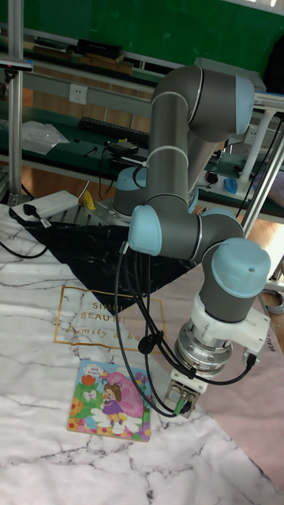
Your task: Assemble one piece of a puzzle
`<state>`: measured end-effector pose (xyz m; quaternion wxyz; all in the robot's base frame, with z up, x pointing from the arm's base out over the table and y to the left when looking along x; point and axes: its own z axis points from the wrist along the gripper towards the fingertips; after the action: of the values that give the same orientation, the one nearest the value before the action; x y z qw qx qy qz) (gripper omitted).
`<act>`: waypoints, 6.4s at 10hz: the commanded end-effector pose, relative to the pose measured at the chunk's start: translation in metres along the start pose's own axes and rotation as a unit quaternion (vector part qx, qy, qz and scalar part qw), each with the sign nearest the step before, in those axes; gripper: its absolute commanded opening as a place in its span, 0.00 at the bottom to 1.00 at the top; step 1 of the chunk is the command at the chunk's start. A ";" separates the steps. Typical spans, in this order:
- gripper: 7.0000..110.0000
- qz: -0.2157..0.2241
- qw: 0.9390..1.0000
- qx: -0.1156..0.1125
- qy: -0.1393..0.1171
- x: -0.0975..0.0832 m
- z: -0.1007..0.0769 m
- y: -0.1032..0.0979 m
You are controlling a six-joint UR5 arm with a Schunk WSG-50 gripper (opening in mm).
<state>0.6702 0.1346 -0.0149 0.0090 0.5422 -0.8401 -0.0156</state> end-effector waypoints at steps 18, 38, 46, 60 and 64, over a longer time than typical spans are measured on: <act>0.15 0.020 1.000 0.005 -0.004 -0.005 0.002 0.002; 0.15 -0.027 0.999 0.004 0.017 0.060 -0.041 -0.036; 0.15 -0.209 0.978 0.011 0.004 0.085 -0.049 -0.056; 0.15 -0.456 0.886 0.080 -0.023 0.108 -0.035 -0.061; 0.15 -0.459 0.885 0.076 -0.024 0.112 -0.034 -0.061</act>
<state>0.6797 0.0098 0.0156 -0.0560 0.8648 -0.4979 0.0318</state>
